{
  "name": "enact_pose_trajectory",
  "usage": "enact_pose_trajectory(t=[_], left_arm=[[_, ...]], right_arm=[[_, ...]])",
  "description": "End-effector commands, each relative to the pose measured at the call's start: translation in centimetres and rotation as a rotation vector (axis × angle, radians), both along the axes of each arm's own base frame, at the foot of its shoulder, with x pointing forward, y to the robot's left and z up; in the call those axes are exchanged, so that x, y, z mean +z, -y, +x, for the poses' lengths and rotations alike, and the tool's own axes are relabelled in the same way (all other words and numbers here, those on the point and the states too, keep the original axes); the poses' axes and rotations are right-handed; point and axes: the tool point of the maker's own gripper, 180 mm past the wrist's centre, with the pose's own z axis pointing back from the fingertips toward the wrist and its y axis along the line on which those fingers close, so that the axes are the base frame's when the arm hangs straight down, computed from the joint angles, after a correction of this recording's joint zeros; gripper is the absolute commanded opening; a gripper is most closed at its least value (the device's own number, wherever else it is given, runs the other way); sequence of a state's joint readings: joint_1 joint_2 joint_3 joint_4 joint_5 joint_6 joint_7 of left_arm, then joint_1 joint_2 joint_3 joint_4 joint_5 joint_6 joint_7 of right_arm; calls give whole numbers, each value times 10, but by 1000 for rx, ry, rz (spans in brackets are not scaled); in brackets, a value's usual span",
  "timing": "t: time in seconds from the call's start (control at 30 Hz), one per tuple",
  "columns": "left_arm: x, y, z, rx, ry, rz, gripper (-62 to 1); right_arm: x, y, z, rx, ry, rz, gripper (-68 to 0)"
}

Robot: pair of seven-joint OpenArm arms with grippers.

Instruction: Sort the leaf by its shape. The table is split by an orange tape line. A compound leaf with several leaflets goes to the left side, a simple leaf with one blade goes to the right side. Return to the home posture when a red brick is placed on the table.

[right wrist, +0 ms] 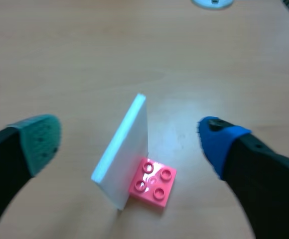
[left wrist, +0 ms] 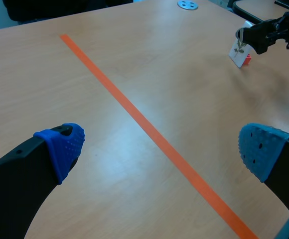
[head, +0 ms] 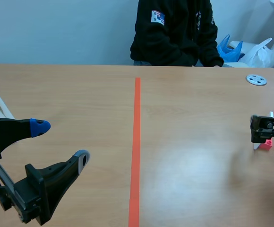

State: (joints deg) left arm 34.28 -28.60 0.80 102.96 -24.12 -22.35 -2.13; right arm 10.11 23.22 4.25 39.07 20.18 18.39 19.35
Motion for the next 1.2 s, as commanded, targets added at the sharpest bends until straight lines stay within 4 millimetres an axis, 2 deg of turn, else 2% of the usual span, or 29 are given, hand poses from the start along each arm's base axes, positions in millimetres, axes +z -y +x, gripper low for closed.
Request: enact_pose_trajectory(t=[0.0, 0.13, 0.3, 0.43, 0.57, 0.9, 1.17], left_arm=[[5, 2, 0, -2, 14, -24, 14], [5, 2, 0, -2, 14, -24, 14], [5, 2, 0, -2, 13, -24, 14], [5, 2, 0, -2, 13, -24, 14], [5, 2, 0, -2, 13, -24, 14], [5, 2, 0, -4, 14, -19, 14], [4, -1, 1, -9, 16, -1, 14]], right_arm=[[29, 11, 11, -2, 82, -22, 4], [48, 18, 12, 35, 106, -12, 4], [79, 25, 4, 71, 131, -87, 4], [98, 16, -11, 128, 137, -133, 4], [109, -8, -29, 216, 142, -165, 4], [131, -93, -76, 452, 140, -201, 4], [132, -143, -116, 566, 97, -138, 4]])
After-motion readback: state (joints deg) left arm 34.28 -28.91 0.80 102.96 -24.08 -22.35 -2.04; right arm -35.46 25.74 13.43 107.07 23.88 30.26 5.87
